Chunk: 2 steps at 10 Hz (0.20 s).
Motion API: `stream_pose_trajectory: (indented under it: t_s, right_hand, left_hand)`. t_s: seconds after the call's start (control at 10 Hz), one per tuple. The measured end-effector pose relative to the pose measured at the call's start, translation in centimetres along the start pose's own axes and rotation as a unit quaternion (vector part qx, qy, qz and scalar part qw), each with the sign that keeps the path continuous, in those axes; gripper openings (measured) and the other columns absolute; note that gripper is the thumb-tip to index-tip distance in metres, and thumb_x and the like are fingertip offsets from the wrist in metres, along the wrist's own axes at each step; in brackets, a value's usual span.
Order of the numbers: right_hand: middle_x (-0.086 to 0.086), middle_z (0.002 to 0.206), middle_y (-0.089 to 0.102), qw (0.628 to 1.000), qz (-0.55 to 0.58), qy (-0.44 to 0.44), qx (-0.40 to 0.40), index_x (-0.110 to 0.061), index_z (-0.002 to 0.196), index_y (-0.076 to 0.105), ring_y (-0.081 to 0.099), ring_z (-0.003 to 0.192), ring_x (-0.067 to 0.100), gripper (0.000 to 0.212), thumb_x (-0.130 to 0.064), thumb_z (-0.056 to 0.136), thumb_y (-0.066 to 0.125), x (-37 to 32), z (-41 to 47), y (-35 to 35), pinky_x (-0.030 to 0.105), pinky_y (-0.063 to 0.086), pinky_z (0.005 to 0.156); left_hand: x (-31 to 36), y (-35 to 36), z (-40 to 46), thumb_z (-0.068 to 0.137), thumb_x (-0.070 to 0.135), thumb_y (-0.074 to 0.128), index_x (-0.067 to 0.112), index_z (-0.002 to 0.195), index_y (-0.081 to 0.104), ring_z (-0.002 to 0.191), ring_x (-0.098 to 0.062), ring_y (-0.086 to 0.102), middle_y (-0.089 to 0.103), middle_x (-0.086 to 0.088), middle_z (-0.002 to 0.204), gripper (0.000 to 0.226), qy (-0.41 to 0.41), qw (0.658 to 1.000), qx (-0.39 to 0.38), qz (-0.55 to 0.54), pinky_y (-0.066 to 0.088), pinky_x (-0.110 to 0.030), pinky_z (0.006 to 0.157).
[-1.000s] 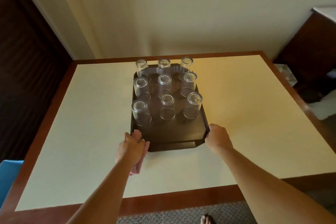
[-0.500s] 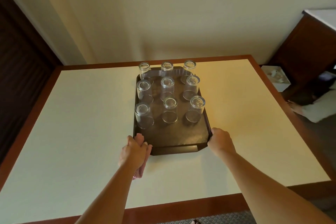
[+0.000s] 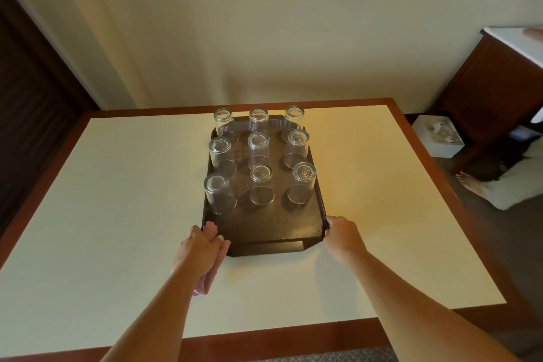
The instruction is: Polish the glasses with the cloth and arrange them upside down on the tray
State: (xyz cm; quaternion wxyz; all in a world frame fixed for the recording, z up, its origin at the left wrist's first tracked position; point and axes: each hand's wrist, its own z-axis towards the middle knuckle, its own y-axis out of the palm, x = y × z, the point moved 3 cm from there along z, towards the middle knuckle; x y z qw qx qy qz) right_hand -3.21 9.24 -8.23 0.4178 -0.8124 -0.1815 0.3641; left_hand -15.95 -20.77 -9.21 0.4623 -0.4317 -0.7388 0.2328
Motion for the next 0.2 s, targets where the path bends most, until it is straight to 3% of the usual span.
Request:
stream_pose_trajectory:
  t_s: [0.1,0.2]
  right_hand:
    - [0.013,0.125,0.068,0.998,-0.041,-0.024,-0.038,-0.007,0.119,0.066,0.063,0.118,0.031,0.026,-0.01,0.099,0.049,0.6,-0.6,-0.4,0.025,0.043,0.079]
    - [0.013,0.133,0.065,0.995,-0.068,-0.046,-0.059,-0.004,0.131,0.063,0.062,0.122,0.03,0.037,-0.019,0.099,0.05,0.3,-1.7,-1.6,0.029,0.05,0.095]
  left_hand:
    - [-0.3,-0.6,-0.9,0.106,0.047,0.049,0.015,0.099,0.061,0.071,-0.016,0.069,0.073,-0.002,0.087,0.035,0.03,0.997,0.025,0.065,0.055,-0.03,0.064]
    - [0.6,-2.2,-2.5,0.105,0.047,0.047,0.024,0.095,0.061,0.069,-0.015,0.069,0.07,0.003,0.08,0.029,0.077,0.99,0.044,0.107,0.061,-0.032,0.066]
